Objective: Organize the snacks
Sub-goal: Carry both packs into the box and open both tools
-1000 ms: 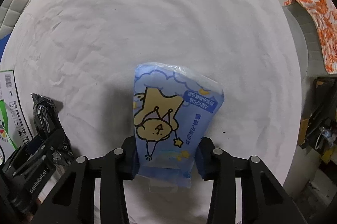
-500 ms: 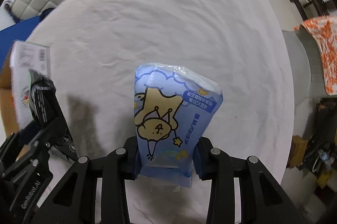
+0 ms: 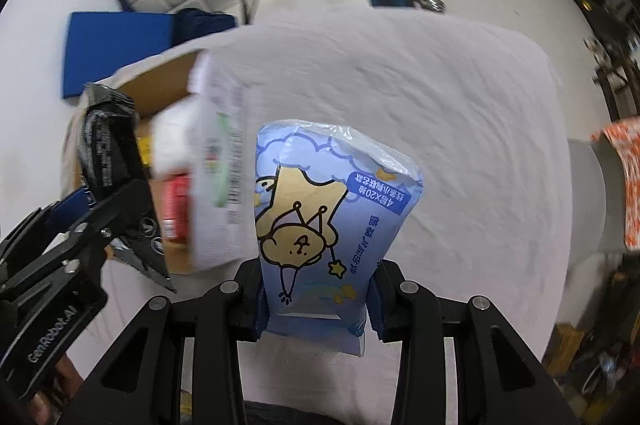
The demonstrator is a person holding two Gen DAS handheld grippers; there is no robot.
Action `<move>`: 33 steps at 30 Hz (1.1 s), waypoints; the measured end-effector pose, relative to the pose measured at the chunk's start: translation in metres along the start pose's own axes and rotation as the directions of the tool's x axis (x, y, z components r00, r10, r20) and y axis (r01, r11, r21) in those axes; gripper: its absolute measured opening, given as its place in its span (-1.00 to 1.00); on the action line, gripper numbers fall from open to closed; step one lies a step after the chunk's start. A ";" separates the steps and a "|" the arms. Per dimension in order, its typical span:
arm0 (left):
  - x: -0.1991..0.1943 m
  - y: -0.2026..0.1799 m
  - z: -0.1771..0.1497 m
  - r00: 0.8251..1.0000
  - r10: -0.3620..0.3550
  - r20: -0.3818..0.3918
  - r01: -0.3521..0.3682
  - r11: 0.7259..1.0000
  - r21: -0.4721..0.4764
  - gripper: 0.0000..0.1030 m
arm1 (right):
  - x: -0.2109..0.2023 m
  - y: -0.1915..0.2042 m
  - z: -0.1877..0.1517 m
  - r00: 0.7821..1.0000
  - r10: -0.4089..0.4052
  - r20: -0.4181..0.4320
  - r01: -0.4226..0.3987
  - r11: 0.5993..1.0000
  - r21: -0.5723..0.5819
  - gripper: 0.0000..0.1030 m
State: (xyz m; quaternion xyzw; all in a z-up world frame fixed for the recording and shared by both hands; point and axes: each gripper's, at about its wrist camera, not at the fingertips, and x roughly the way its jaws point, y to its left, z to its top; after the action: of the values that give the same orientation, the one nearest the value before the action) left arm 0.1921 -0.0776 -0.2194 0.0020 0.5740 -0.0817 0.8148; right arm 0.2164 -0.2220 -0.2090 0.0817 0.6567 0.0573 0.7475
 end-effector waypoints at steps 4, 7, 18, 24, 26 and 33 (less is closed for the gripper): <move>-0.025 0.047 0.000 1.000 0.010 0.017 -0.010 0.999 -0.039 -0.06 | -0.002 0.052 -0.004 0.999 0.042 0.014 -0.041 0.997 -0.059 -0.21; -0.037 0.086 0.000 1.000 0.014 0.018 -0.013 0.997 -0.080 -0.06 | -0.001 0.093 0.001 0.998 0.066 0.014 -0.065 0.993 -0.100 -0.21; -0.028 0.226 -0.003 0.997 0.024 -0.068 -0.037 0.980 -0.195 -0.06 | 0.058 0.224 0.001 0.990 0.128 -0.052 -0.135 0.976 -0.173 -0.21; 0.011 0.272 -0.012 0.984 -0.015 -0.179 -0.027 0.973 -0.228 -0.06 | 0.117 0.253 0.003 0.982 0.154 -0.109 -0.169 0.974 -0.149 -0.21; 0.028 0.284 -0.014 0.975 -0.030 -0.218 -0.023 0.971 -0.237 -0.06 | 0.136 0.257 0.003 0.981 0.146 -0.127 -0.164 0.975 -0.152 -0.21; 0.073 0.303 -0.021 0.943 -0.084 -0.321 0.005 0.971 -0.238 -0.06 | 0.180 0.264 -0.002 0.975 0.127 -0.184 -0.155 0.976 -0.150 -0.20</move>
State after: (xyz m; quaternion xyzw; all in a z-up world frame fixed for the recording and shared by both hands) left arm 0.2380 0.2139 -0.3224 -0.0934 0.7074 -0.0306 0.6999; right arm 0.2437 0.0712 -0.3319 0.0614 0.7051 0.1708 0.6855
